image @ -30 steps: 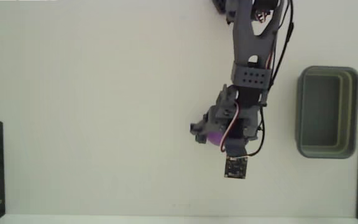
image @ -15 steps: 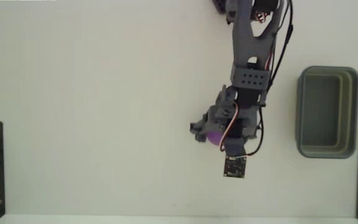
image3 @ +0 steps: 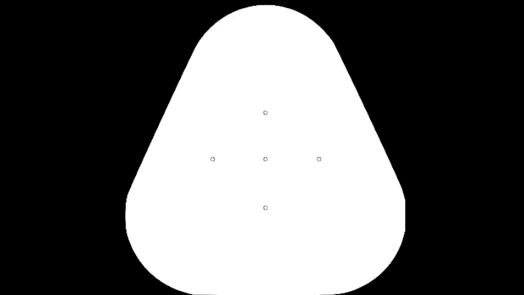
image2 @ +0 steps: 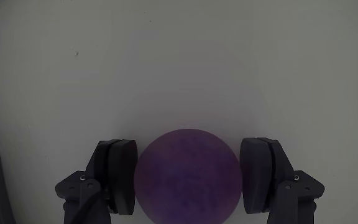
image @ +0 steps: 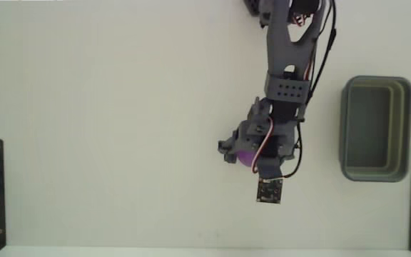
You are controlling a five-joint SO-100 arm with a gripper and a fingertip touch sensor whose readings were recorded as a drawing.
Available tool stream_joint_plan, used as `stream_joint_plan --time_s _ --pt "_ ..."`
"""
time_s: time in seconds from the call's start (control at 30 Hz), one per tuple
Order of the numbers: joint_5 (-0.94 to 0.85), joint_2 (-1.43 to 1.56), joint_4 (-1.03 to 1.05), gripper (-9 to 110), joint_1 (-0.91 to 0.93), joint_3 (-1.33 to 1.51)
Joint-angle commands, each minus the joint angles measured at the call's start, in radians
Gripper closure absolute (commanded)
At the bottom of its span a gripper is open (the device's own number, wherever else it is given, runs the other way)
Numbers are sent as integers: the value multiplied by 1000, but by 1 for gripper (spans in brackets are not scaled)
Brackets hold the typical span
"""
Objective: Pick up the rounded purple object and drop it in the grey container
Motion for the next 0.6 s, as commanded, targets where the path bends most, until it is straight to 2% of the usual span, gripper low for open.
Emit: stream_joint_plan --time_s 0.0,0.57 --pt "3 29 -19 -9 9 9" --pt "3 29 -19 -4 9 9"
